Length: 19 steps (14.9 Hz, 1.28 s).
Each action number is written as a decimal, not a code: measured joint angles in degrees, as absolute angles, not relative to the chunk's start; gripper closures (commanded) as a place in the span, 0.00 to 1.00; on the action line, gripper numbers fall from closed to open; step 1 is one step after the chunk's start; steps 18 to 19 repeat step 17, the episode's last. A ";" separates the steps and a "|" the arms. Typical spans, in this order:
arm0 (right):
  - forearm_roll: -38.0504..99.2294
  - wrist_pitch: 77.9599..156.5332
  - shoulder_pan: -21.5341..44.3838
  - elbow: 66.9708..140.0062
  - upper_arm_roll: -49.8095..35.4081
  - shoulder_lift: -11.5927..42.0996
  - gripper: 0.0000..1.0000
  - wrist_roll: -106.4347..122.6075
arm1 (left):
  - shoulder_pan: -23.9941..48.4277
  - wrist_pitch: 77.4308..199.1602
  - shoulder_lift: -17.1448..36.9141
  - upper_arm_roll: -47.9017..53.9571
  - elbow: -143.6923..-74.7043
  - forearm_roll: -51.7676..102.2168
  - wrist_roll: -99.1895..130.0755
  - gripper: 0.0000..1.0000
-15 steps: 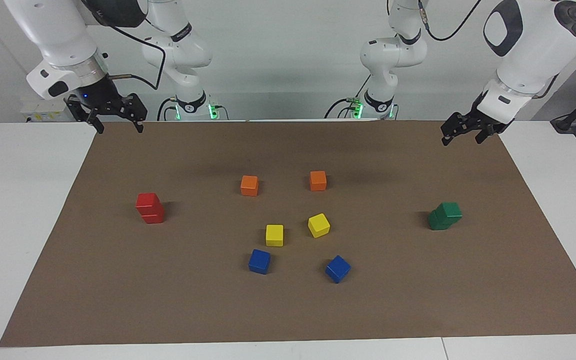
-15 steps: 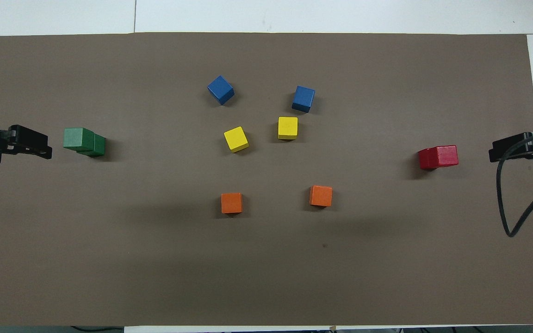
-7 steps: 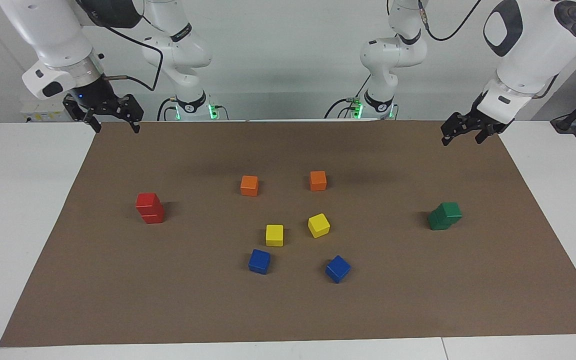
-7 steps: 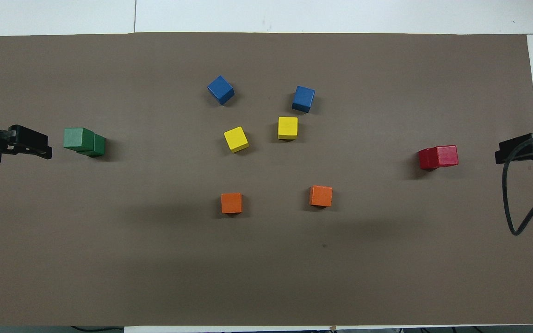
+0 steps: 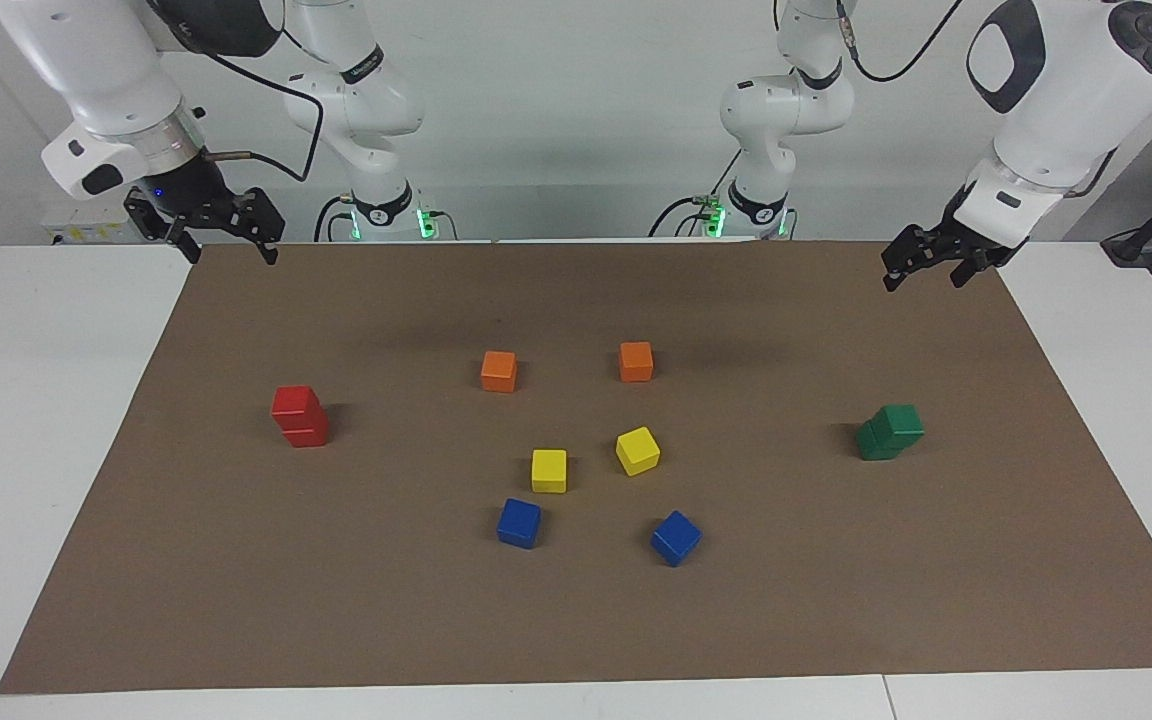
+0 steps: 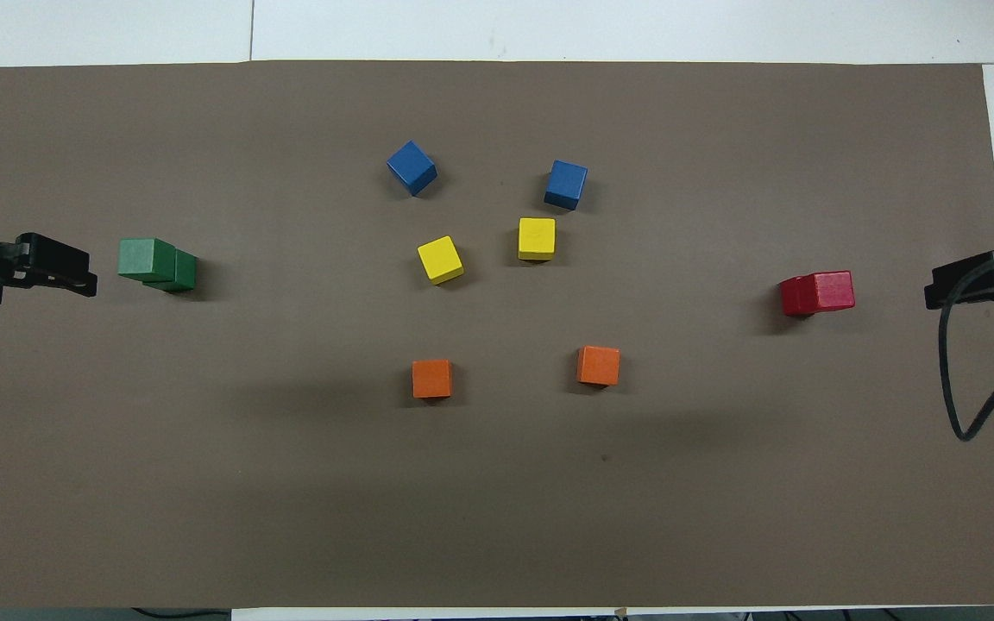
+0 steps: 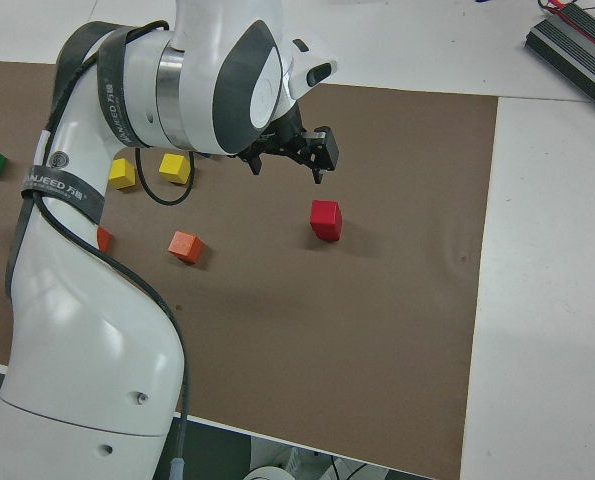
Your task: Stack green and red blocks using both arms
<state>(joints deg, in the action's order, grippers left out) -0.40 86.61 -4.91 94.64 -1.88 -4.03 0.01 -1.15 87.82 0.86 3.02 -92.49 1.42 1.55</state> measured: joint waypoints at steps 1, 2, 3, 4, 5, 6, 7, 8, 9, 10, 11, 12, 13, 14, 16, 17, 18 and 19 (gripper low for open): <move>-0.40 86.61 -4.91 94.64 -1.88 -4.03 0.00 -0.03 | -1.15 87.82 0.86 3.02 -92.49 1.42 1.55 0.00; -0.40 86.61 -4.91 94.64 -1.87 -4.03 0.00 -0.09 | -1.15 87.82 0.86 3.02 -92.49 1.42 1.55 0.00; -0.40 86.61 -4.91 94.64 -1.87 -4.03 0.00 -0.12 | -1.15 87.82 0.86 3.02 -92.49 1.42 1.55 0.00; -0.40 86.61 -4.91 94.64 -1.87 -4.03 0.00 -0.13 | -1.15 87.82 0.86 3.02 -92.49 1.42 1.55 0.00; -0.45 86.61 -4.91 94.64 -1.87 -4.03 0.00 -0.14 | -1.15 87.82 0.86 3.02 -92.49 1.42 1.55 0.00; -0.73 86.61 -4.91 94.64 -1.87 -4.03 0.00 -0.15 | -1.15 87.82 0.86 3.02 -92.49 1.42 1.55 0.00; -1.14 86.61 -4.91 94.65 -1.87 -4.03 0.00 -0.15 | -1.15 87.82 0.86 3.02 -92.49 1.42 1.55 0.00; -1.35 86.61 -4.91 94.65 -1.87 -4.03 0.00 -0.15 | -1.15 87.82 0.86 3.02 -92.49 1.42 1.56 0.00; -1.40 86.61 -4.91 94.64 -1.87 -4.03 0.00 -0.15 | -1.15 87.82 0.86 3.02 -92.49 1.42 1.56 0.00; -1.44 86.61 -4.91 94.65 -1.87 -4.03 0.00 -0.15 | -1.15 87.82 0.86 3.02 -92.49 1.42 1.56 0.00; -1.45 86.61 -4.91 94.64 -1.87 -4.03 0.00 -0.15 | -1.15 87.82 0.86 3.02 -92.49 1.42 1.56 0.00; -1.45 86.61 -4.91 94.64 -1.87 -4.03 0.00 -0.15 | -1.15 87.82 0.86 3.02 -92.49 1.42 1.56 0.00; -1.46 86.61 -4.91 94.64 -1.87 -4.03 0.00 -0.15 | -1.15 87.82 0.86 3.02 -92.49 1.42 1.56 0.00; -1.46 86.61 -4.91 94.64 -1.87 -4.03 0.00 -0.15 | -1.15 87.82 0.86 3.02 -92.49 1.42 1.56 0.00; -1.46 86.61 -4.91 94.64 -1.87 -4.03 0.00 -0.15 | -1.15 87.82 0.86 3.02 -92.49 1.42 1.56 0.00; -1.46 86.61 -4.91 94.64 -1.87 -4.03 0.00 -0.15 | -1.15 87.82 0.86 3.02 -92.49 1.42 1.56 0.00; -1.46 86.61 -4.91 94.64 -1.87 -4.03 0.00 -0.15 | -1.15 87.82 0.86 3.02 -92.49 1.42 1.56 0.00; -1.46 86.61 -4.91 94.64 -1.87 -4.03 0.00 -0.15 | -1.15 87.82 0.86 3.02 -92.49 1.42 1.56 0.00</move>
